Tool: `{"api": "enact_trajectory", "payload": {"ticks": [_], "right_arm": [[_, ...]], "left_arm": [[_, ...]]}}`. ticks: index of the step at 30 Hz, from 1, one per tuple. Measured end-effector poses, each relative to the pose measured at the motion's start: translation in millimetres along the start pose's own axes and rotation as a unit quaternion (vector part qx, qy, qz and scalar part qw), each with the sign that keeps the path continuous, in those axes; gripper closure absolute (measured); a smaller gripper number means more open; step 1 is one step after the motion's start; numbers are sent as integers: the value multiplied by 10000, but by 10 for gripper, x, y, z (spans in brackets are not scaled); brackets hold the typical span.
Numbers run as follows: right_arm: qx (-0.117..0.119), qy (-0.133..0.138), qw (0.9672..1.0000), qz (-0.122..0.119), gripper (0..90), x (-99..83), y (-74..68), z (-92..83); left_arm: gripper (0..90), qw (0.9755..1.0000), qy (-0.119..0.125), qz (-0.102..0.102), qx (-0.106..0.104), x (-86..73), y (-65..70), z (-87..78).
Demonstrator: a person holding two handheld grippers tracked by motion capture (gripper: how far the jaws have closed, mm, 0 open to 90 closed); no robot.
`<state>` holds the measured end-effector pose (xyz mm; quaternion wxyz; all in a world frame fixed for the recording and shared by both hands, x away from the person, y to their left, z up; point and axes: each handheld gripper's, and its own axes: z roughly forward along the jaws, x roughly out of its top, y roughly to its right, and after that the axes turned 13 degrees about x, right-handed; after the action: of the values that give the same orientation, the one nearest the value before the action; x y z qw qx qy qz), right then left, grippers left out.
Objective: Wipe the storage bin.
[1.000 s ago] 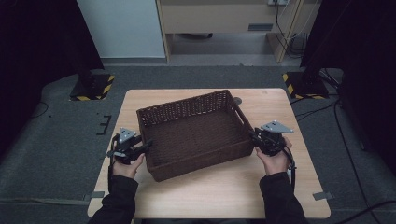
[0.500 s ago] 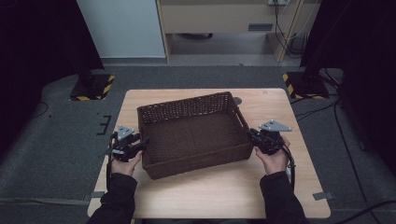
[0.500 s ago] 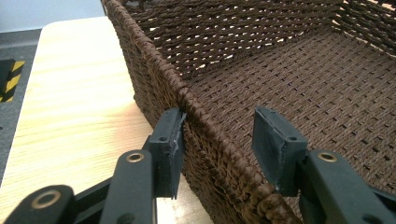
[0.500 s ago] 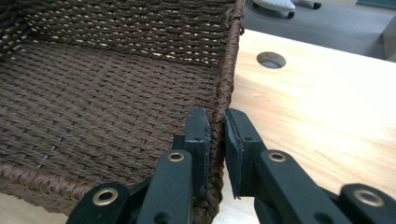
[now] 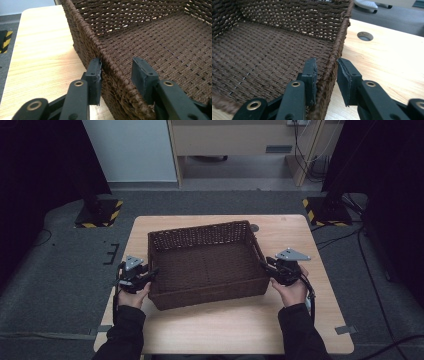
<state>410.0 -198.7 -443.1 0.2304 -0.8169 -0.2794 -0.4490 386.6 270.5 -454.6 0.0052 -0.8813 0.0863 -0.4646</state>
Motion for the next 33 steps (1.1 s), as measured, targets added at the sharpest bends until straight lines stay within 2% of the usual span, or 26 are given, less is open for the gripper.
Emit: {"api": "enact_trajectory", "payload": {"ticks": [4, 7, 12, 14, 17, 19, 22, 24, 27, 29, 33], "right_arm": [[12, -86, 9999, -52, 709, -21, -15, 59], [58, -93, 9999, 86, 716, -25, -29, 35], [53, -107, 9999, 86, 708, -69, -142, -25], [119, -135, 9998, 68, 698, -76, -170, -48], [198, -132, 9997, 22, 678, -58, -155, -60], [159, -30, 9999, -38, 634, -37, -132, -53], [169, 148, 9997, -54, 635, -11, -77, -1], [242, 50, 9997, -57, 678, -11, -58, 51], [191, 4, 9998, -112, 699, -28, -66, 77], [187, 4, 9998, -29, 716, -27, -83, 62], [122, 31, 9999, -31, 709, -80, -198, 19]], "left_arm": [[607, 10000, 32, 25, 41, 1, -1, 13], [608, 10000, 45, 62, 14, 1, -22, 17], [624, 9999, 2, 170, -26, -12, -69, -14], [625, 9999, -12, 123, -70, -14, -83, -13], [630, 9996, -49, 277, -3, 3, -67, -18], [633, 9994, -61, 350, 11, 9, -70, -17], [634, 9995, -53, 322, 13, 10, -73, -11], [639, 9994, -81, 344, 27, 14, -77, -12], [641, 9994, -76, 324, 22, 13, -78, -10], [641, 9995, -61, 322, 9, 11, -86, -9], [649, 9995, -21, 295, -79, -11, -155, -20]]}}
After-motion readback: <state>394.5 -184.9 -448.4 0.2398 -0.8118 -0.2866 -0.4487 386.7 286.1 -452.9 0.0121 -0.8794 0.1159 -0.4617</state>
